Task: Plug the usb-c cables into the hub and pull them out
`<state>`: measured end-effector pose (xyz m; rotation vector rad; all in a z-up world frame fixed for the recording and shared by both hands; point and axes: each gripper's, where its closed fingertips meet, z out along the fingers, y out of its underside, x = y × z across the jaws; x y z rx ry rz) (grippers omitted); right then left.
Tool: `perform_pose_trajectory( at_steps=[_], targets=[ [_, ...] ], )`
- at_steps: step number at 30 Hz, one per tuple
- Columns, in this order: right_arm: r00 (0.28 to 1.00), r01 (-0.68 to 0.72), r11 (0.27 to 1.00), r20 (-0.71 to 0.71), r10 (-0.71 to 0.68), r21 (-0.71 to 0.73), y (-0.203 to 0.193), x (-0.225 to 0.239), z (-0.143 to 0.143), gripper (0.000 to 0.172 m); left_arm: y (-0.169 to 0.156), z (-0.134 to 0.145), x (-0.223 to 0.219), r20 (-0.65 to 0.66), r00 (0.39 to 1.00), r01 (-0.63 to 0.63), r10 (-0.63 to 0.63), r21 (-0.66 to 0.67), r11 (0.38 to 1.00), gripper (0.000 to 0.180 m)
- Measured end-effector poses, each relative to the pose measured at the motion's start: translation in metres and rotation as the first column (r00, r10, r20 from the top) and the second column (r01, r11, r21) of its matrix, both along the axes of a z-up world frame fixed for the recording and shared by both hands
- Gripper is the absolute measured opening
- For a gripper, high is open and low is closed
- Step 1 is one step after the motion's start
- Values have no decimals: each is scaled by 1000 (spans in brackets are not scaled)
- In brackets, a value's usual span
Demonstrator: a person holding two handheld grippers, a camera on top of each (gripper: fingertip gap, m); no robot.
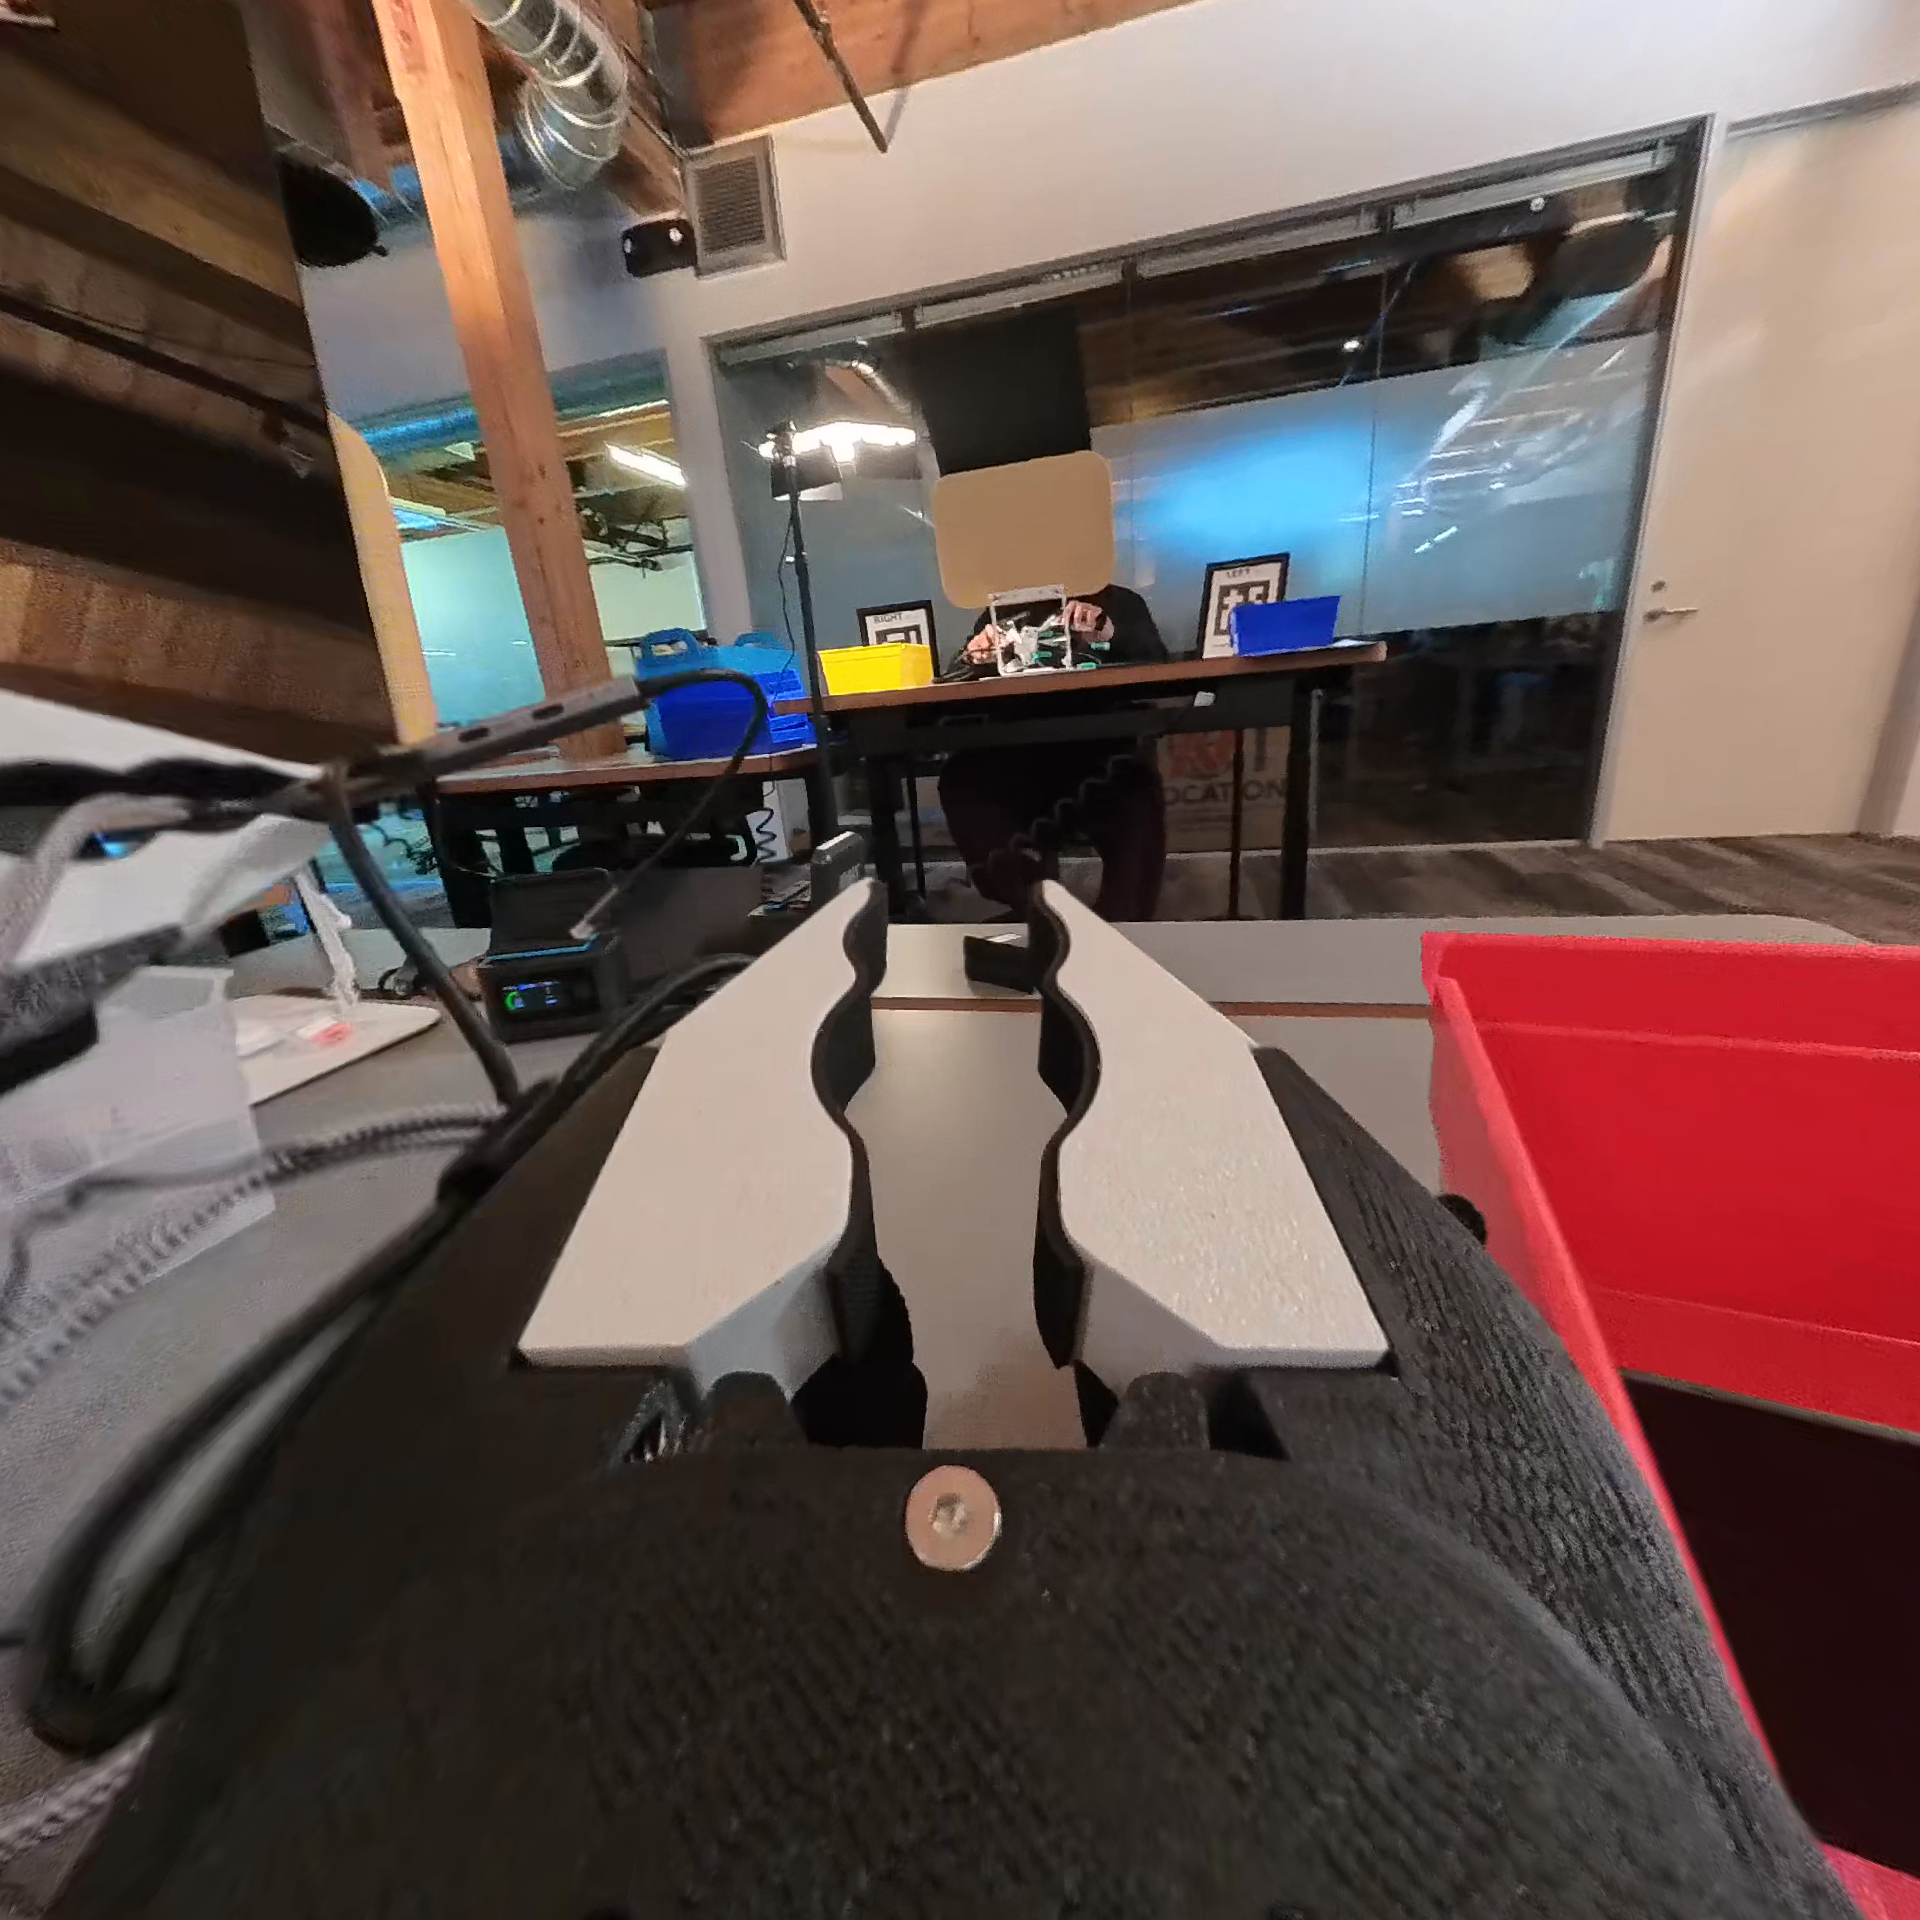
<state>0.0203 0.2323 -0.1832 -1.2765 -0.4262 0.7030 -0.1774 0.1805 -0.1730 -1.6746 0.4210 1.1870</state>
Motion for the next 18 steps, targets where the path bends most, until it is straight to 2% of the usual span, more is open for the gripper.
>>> perform_pose_trajectory(
  at_steps=[2, 4, 6, 8, 11, 14, 16, 18],
  targets=[
    [1000, -12, 1000, 1, 12, -19, 0, 0, 0, 26, -1, -7, 5, -111, 993, 47, -42, 45, 998, 9],
    [996, -81, 996, 32, 82, -41, -4, -9, -4, 26, 5, -24, 22, -187, 967, 187, -175, 47, 981, 9],
    [978, -179, 974, 78, 191, -138, -7, -25, -18, 33, 5, -42, 21, -178, 966, 198, -185, 58, 978, 9],
    [952, -282, 930, 52, 302, -234, -13, -37, -29, 34, 4, -56, 15, -156, 973, 186, -173, 73, 980, 9],
    [871, -470, 798, -52, 489, -378, -31, -57, -41, 38, 5, -60, 10, -217, 959, 202, -184, 61, 978, 9],
    [838, -528, 718, -142, 526, -454, -35, -62, -46, 54, 6, -61, 25, -239, 936, 277, -257, 51, 959, 10],
    [776, -619, 614, -263, 573, -489, -43, -67, -43, 61, 5, -61, 42, -244, 904, 371, -350, 46, 927, 10],
    [691, -718, 496, -417, 591, -487, -50, -68, -34, 62, 4, -60, 54, -313, 869, 410, -383, 23, 912, 9]
  ],
)
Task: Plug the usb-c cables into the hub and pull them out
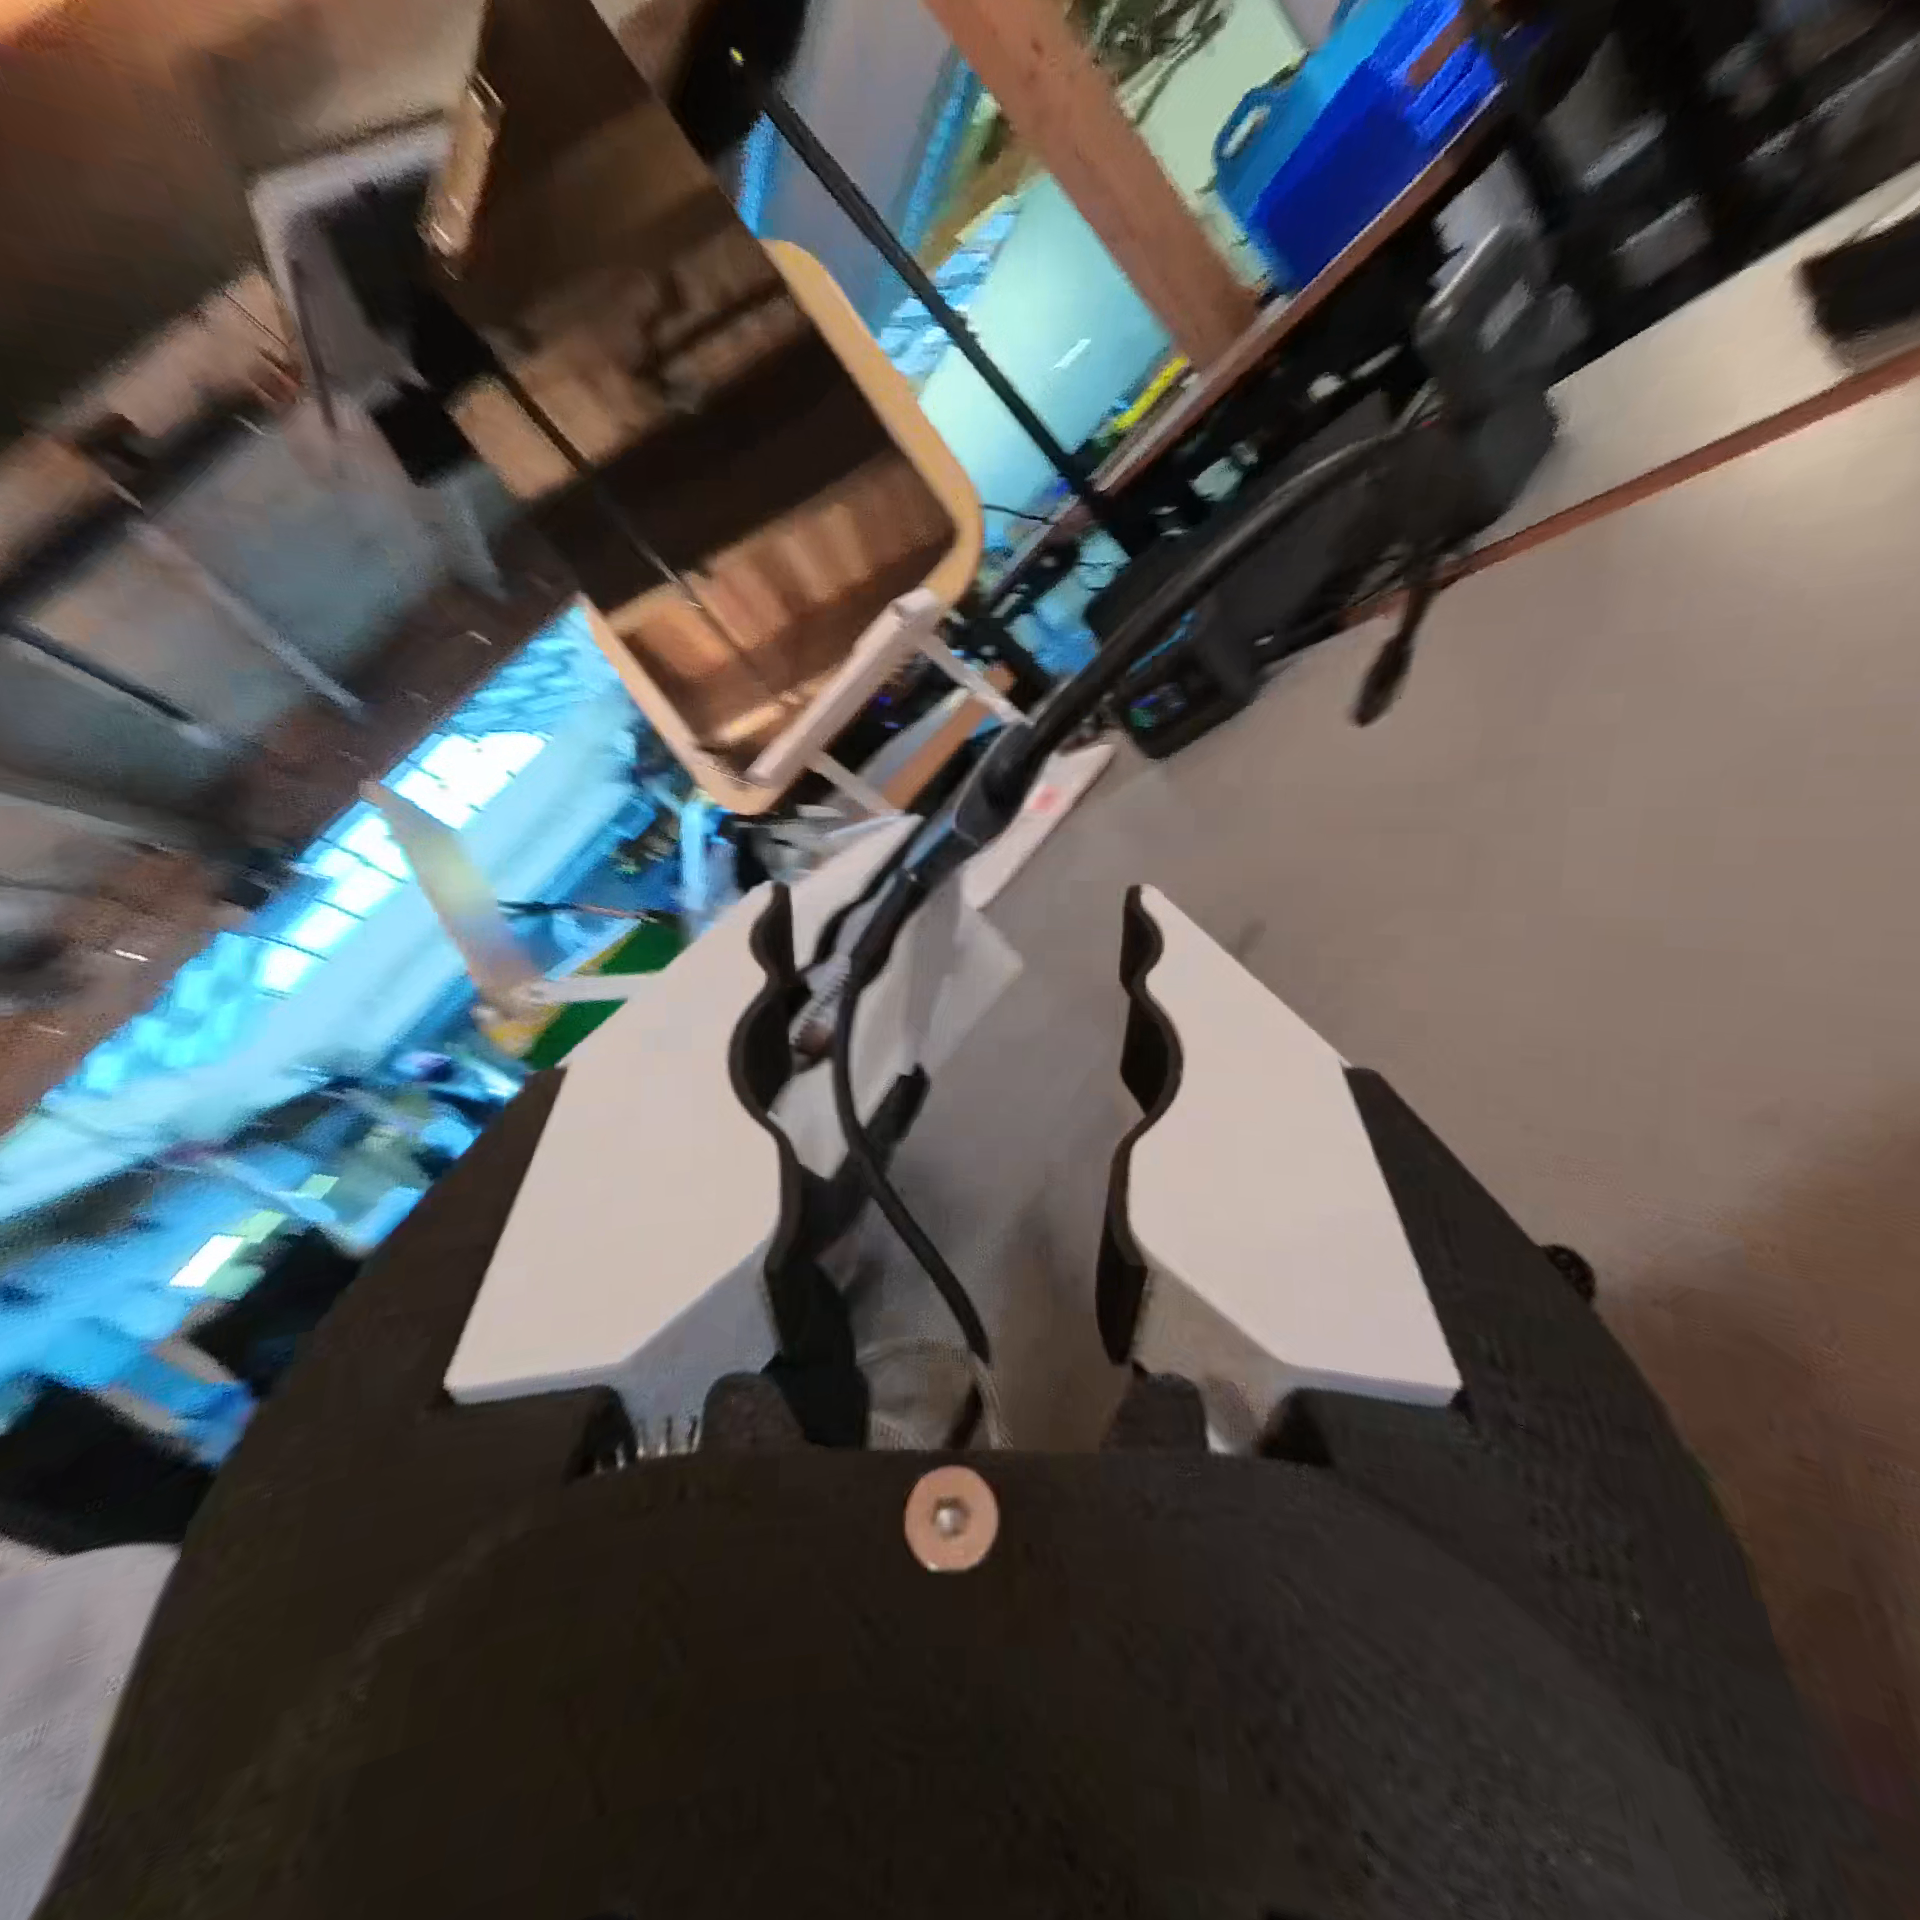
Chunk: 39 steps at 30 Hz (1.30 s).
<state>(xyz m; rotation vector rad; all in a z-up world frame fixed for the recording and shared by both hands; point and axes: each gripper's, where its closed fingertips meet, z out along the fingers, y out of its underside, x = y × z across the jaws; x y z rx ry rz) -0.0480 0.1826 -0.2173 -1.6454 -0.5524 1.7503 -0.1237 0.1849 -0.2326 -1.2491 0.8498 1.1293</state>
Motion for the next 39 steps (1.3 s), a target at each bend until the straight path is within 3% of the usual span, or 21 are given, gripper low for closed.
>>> perform_pose_trajectory(
  at_steps=[2, 5, 7, 8, 10, 13, 16, 19, 21, 24, 27, 29, 32, 33, 34, 35, 39],
  targets=[
    [999, -27, 998, -19, 26, -62, -1, -1, -2, 54, -1, -1, 12, -89, 996, 21, -21, 1, 1000, 9],
    [1000, -4, 999, -10, 4, -44, 2, 1, -5, 17, -1, -5, 29, -150, 986, 70, -73, -22, 997, 8],
    [1000, 21, 1000, 3, -21, 12, 4, 2, -3, 13, 1, -15, 36, -156, 980, 109, -125, -105, 988, 14],
    [999, 38, 998, 24, -39, 56, 5, 3, -2, 12, 0, -21, 40, -146, 976, 138, -159, -144, 980, 29],
    [991, 98, 978, 67, -112, 185, 9, 7, 1, 11, -3, -15, 41, -79, 981, 167, -177, -117, 979, 77],
    [974, 161, 902, 81, -210, 400, 9, 12, 14, 11, -5, -18, 42, 235, 950, 251, -205, -188, 949, 97],
    [968, 162, 790, 59, -242, 591, -2, 12, 28, 11, -14, -21, 54, 436, 854, 415, -285, -241, 877, 93],
    [954, 153, 618, 47, -295, 771, -15, 9, 35, 10, -20, -15, 54, 496, 808, 474, -318, -224, 852, 90],
    [926, 136, 453, 49, -374, 881, -20, 5, 36, 10, -21, -8, 46, 482, 823, 439, -300, -205, 875, 80],
    [872, 96, 136, -17, -490, 986, -30, -2, 40, 9, -18, 0, 26, 399, 891, 307, -219, -172, 936, 61],
    [864, -11, -145, -63, -499, 989, -50, -15, 32, 9, -22, -1, 32, 332, 910, 317, -248, -173, 932, 66],
    [880, -86, -256, -48, -473, 963, -63, -25, 20, 9, -23, 1, 35, 298, 919, 317, -259, -167, 934, 70],
    [897, -161, -349, -11, -443, 923, -75, -35, 6, 8, -28, 1, 41, 239, 923, 344, -300, -170, 923, 64],
    [899, -184, -364, 6, -438, 913, -77, -38, 1, 8, -29, 2, 43, 212, 926, 349, -313, -159, 924, 52],
    [901, -203, -377, 21, -434, 904, -79, -40, -3, 8, -33, 1, 46, 173, 926, 362, -335, -159, 919, 25],
    [903, -207, -390, 23, -428, 897, -81, -41, -5, 8, -36, -3, 51, 140, 921, 384, -363, -177, 906, 16],
    [909, -239, -378, 69, -411, 895, -81, -45, -13, 8, -37, -10, 56, 94, 922, 387, -375, -208, 898, 14]
  ],
)
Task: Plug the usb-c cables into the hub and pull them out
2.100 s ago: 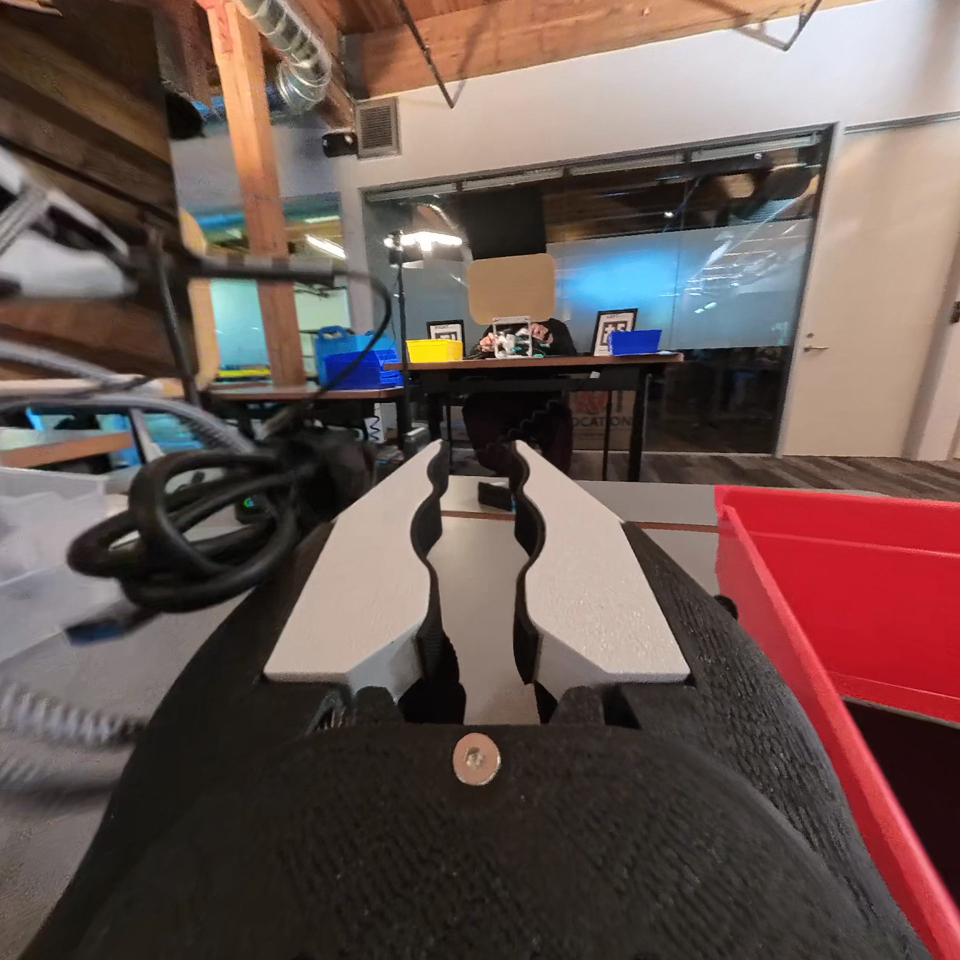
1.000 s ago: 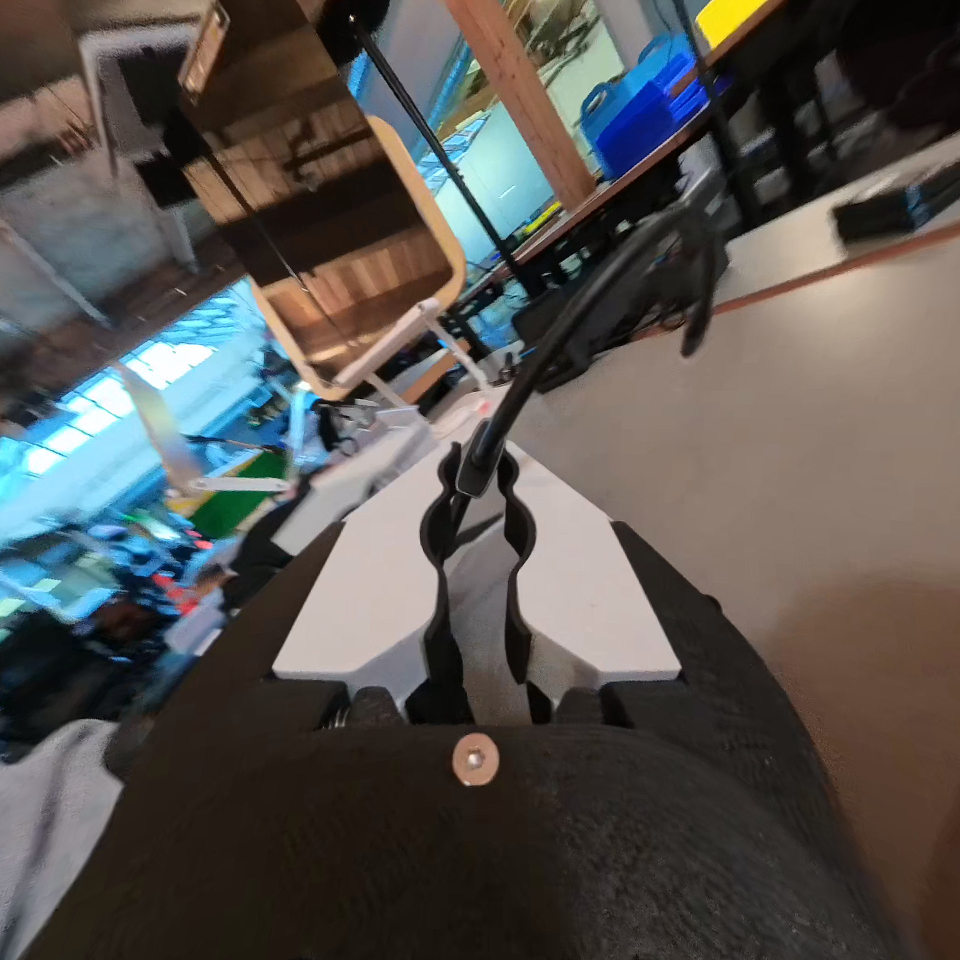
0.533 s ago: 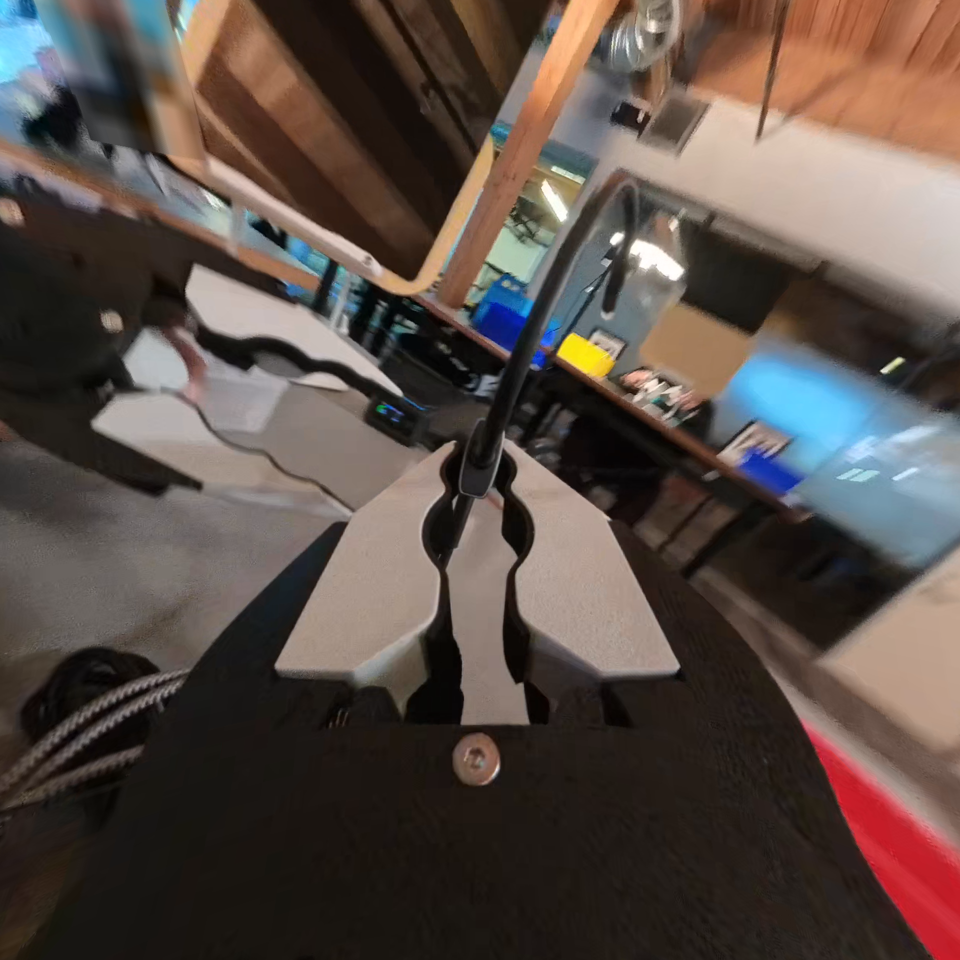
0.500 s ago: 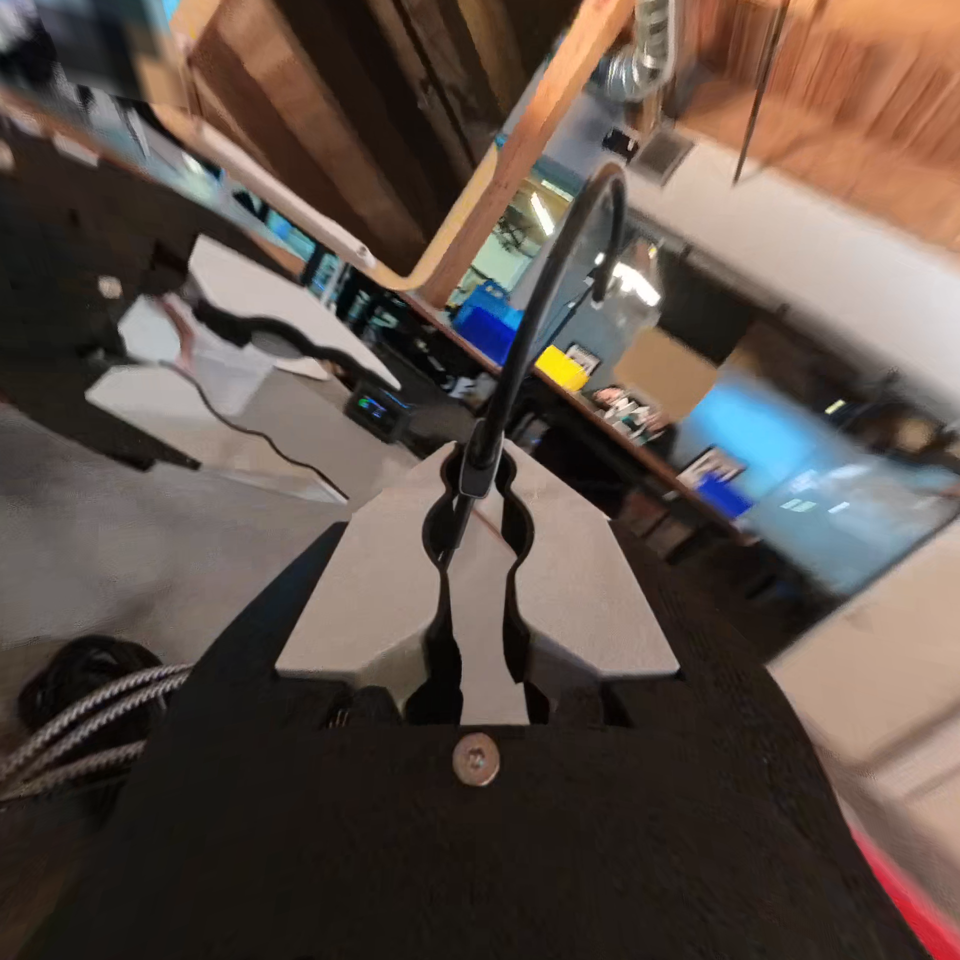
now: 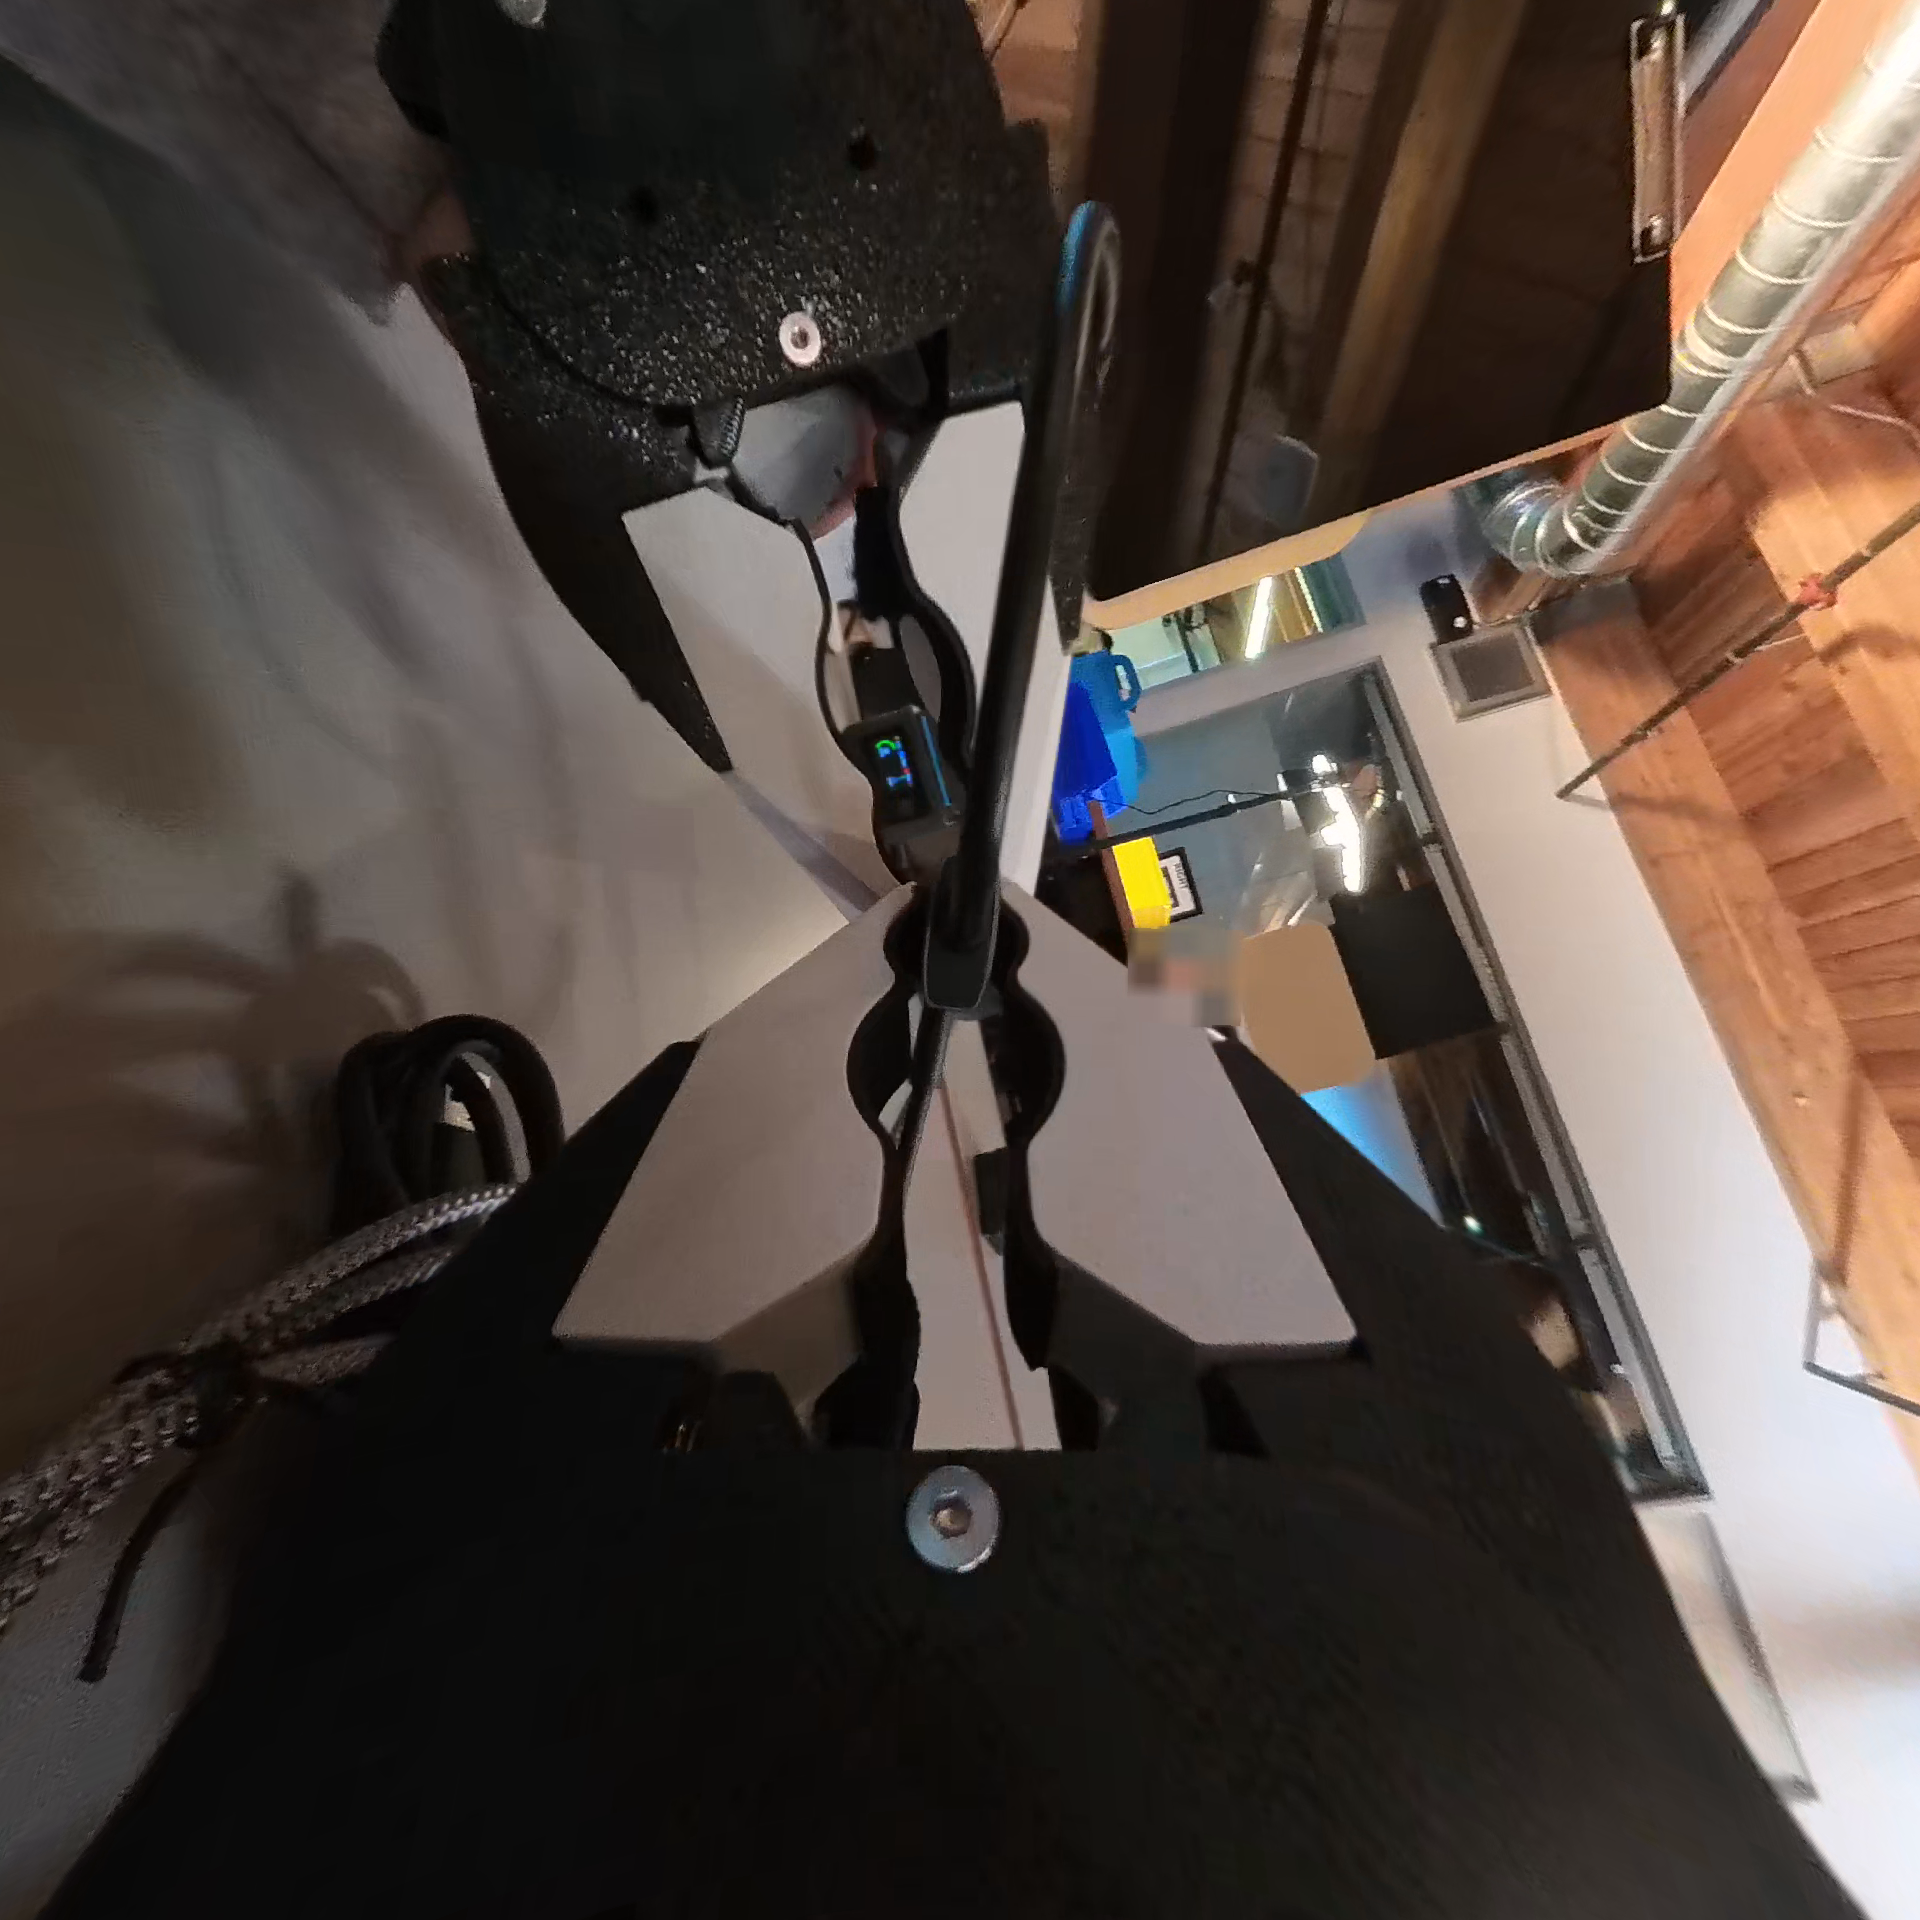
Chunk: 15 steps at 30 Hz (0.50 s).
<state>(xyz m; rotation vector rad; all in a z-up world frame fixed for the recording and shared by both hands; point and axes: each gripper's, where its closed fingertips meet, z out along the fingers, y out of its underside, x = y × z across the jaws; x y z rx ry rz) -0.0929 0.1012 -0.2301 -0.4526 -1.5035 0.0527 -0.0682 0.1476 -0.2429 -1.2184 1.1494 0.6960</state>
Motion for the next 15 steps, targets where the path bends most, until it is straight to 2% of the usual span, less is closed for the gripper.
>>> perform_pose_trajectory(
  at_steps=[1, 3, 6, 8, 11, 15],
  targets=[
    [1000, 2, 1000, -3, -2, -25, 2, -1, -2, 8, 1, -3, -1, -11, 1000, -7, 7, -16, 1000, 13],
    [998, 46, 995, -38, -50, -89, 14, 0, 0, 28, 2, -7, -7, -3, 1000, -19, 19, -50, 999, 12],
    [991, 118, 971, 85, -102, -209, 31, 1, -24, 43, 1, -15, -11, 40, 999, 1, 3, -105, 994, 11],
    [982, 170, 969, 111, -152, -180, 39, 0, -31, 36, 0, -17, -10, 64, 998, 21, -13, -130, 991, 10],
    [986, 159, 979, 70, -151, -129, 37, -2, -29, 12, -1, -20, -4, 54, 998, 45, -37, -146, 988, 10],
    [985, 165, 979, 77, -157, -116, 38, -3, -32, 10, -1, -24, 2, 27, 998, 60, -57, -143, 988, 9]
  ],
)
